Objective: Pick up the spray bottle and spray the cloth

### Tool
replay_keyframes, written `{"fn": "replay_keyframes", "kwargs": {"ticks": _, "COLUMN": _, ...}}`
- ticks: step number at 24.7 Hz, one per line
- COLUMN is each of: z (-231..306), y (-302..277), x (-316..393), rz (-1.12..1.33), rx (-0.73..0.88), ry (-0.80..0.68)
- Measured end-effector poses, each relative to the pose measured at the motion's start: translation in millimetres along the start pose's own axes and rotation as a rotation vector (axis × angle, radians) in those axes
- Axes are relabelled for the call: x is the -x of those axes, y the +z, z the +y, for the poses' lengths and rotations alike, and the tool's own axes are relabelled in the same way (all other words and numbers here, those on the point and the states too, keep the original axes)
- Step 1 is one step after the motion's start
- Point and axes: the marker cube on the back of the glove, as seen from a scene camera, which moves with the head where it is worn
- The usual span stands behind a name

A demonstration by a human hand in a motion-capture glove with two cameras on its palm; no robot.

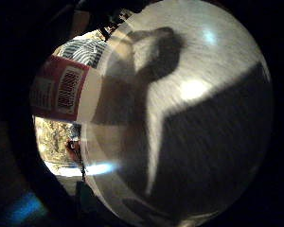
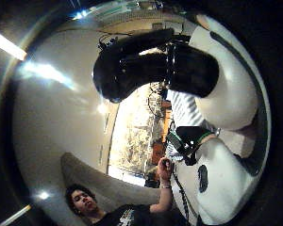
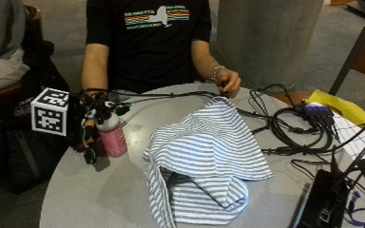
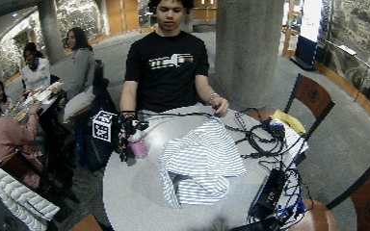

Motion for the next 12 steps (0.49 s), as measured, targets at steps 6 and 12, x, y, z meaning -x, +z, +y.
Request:
{"fn": "replay_keyframes", "kwargs": {"ticks": 6, "z": -24, "y": 11, "x": 0, "rz": 0.012, "rx": 0.004, "ry": -0.007}}
{"fn": "replay_keyframes", "kwargs": {"ticks": 12, "z": -46, "y": 26, "x": 3, "rz": 0.011, "rx": 0.026, "ry": 0.01}}
